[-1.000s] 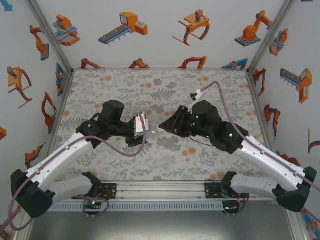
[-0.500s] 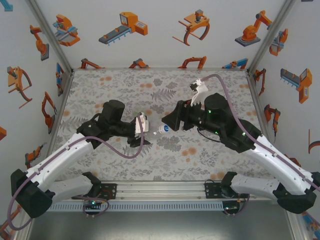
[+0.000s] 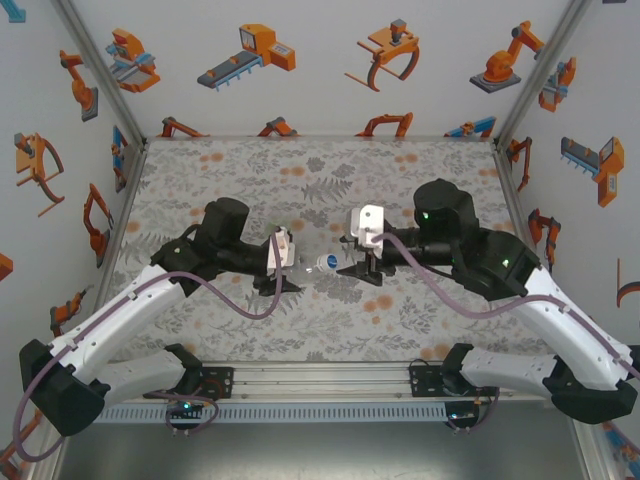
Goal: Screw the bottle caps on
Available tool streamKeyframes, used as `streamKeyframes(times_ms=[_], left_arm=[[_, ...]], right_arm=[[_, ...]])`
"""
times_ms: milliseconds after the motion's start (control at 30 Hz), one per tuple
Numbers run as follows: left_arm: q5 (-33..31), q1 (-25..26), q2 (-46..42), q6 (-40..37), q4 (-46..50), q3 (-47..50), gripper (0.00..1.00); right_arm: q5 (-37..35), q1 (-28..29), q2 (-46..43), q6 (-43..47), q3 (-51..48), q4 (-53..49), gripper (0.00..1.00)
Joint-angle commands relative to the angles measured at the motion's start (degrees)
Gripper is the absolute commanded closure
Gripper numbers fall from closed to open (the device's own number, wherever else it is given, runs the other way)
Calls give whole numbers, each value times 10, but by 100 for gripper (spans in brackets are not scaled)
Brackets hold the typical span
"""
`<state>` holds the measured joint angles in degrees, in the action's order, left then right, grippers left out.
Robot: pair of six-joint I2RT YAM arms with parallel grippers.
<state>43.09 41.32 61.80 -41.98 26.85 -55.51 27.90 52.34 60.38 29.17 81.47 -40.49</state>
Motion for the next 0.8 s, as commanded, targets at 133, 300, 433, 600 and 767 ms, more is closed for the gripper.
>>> streamKeyframes(times_ms=[133,300,433,600,767], left_arm=[[33,2,0,-20,18,-18,100],[35,2,1,-21,21,-20,100],[35,2,-1,-22,22,-20,100],[36,2,-1,-22,22,-20,100],[35,2,-3,-23,22,-20,100]], right_arm=[[54,6,14,139,5,-17,47],[48,13,32,138,10,-15,47],[48,17,42,141,12,-23,48],[45,20,48,141,12,-25,53],[30,25,58,141,18,-36,56]])
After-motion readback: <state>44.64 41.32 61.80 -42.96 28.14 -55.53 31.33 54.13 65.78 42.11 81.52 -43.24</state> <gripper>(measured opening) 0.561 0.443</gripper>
